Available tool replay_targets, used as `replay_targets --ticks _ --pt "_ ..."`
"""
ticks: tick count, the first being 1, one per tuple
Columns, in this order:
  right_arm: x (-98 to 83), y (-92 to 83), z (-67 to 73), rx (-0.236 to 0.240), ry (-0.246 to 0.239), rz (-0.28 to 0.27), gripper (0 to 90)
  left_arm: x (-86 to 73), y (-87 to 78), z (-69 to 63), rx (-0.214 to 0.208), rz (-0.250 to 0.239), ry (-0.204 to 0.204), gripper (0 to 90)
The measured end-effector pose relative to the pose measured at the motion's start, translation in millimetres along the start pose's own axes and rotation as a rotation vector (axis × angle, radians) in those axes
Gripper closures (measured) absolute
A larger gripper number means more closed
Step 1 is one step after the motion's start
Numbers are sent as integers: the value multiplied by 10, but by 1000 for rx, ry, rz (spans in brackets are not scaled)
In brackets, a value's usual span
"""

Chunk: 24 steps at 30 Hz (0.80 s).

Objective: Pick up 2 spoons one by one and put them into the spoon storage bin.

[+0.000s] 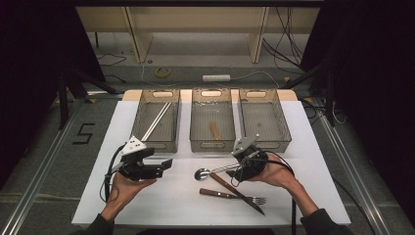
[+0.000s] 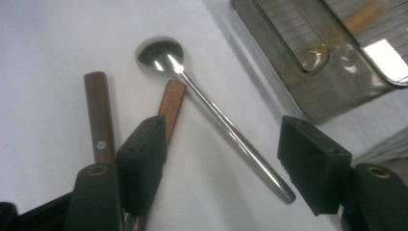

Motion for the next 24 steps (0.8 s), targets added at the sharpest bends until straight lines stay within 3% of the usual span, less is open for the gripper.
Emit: replay_targets --ticks 10,24 --pt "57 272 3 24 -33 61 450 -124 -88 -76 -4 1 47 170" --pt "155 506 3 50 -87 140 573 -166 -168 -54 5 -33 15 168"
Point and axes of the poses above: each handheld gripper's, and its own axes: y roughly forward along the jaws, x roughly out of its top, z roughly to its left, the point moved 6 cm from there along y, roughly forward along the jaws, and after that the axes turned 13 degrees about y, right-handed, at the moved point
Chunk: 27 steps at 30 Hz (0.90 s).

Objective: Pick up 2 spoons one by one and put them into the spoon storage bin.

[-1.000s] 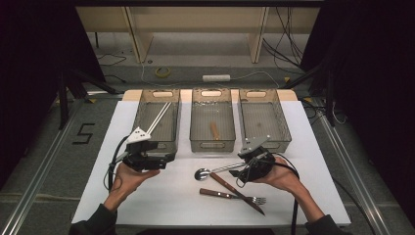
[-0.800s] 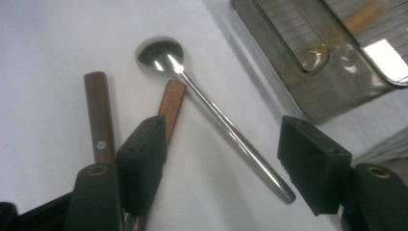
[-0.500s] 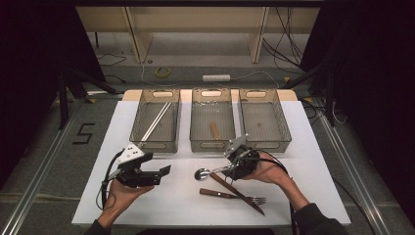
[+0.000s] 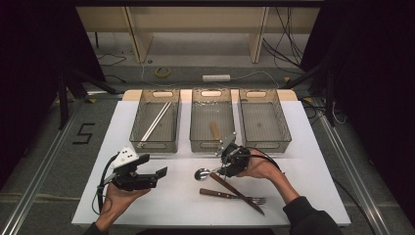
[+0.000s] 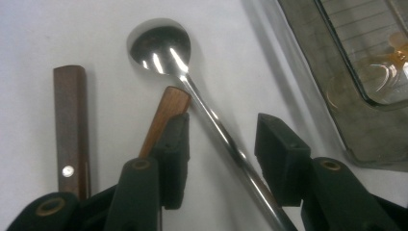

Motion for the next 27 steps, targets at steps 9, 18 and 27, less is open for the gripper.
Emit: replay_targets --ticks 9,18,27 --pt "19 55 8 10 -19 36 604 0 -9 -21 -4 0 6 168" --pt "14 130 -4 4 -35 49 628 1 -9 -29 -4 -1 5 168" --pt "14 165 6 1 -37 55 679 0 -4 -34 -4 3 14 168"
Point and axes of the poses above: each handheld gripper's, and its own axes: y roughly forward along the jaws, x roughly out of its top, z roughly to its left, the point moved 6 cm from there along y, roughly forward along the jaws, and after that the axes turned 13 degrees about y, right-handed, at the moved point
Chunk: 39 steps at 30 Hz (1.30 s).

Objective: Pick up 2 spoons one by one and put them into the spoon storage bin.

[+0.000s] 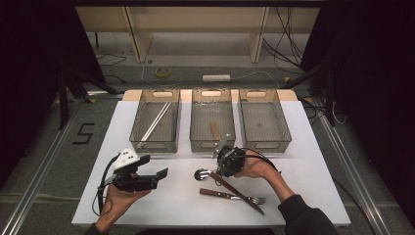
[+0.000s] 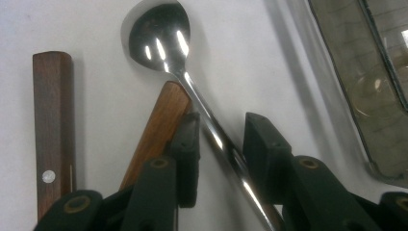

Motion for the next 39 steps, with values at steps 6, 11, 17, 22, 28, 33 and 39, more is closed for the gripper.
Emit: replay_targets --ticks 6,11,17,22,28,33,39 --pt "-6 0 15 11 -10 11 726 1 1 -4 0 0 2 168" --pt "-6 -2 30 16 -29 12 772 -3 1 -5 1 4 6 169" --pt "-15 -4 53 20 -55 8 815 -1 6 -12 3 3 5 169" --pt "-22 -5 59 5 -73 9 889 -1 5 -14 4 3 9 169" --pt "-18 -11 57 -15 -106 5 898 -2 6 -12 4 5 9 169" --pt "-11 -44 49 -15 -95 -17 900 -2 3 -9 4 4 8 169" --pt "7 -122 23 -24 -89 -52 900 9 -10 -5 6 -9 8 169"
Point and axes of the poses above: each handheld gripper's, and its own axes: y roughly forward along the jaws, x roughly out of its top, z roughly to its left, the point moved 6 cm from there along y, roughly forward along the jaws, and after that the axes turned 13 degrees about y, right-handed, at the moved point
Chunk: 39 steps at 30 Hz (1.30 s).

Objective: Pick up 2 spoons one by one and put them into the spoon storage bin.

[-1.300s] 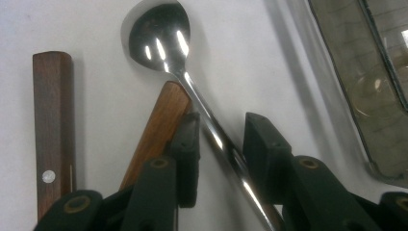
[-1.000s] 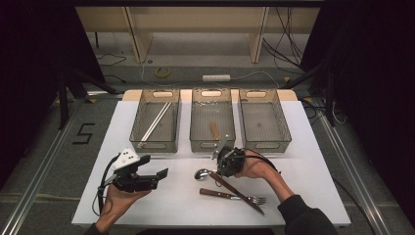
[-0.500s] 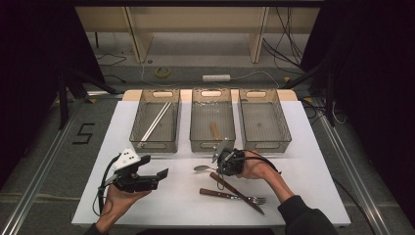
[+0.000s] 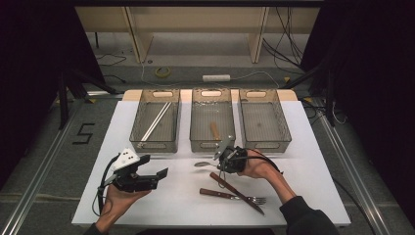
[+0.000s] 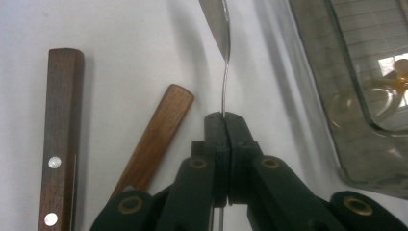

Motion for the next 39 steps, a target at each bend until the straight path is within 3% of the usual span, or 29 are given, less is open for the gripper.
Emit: replay_targets --ticks 7,20,29,39 --pt "24 -102 -22 -4 45 -31 900 24 -23 12 -2 -34 -20 169" --pt "147 -292 -83 12 169 -120 900 28 -38 36 9 -41 -24 169" --pt "292 -419 -171 3 239 -173 900 30 -43 46 21 -48 -21 167" --pt "428 -548 -337 -15 349 -222 900 42 -62 65 36 -67 -25 167"
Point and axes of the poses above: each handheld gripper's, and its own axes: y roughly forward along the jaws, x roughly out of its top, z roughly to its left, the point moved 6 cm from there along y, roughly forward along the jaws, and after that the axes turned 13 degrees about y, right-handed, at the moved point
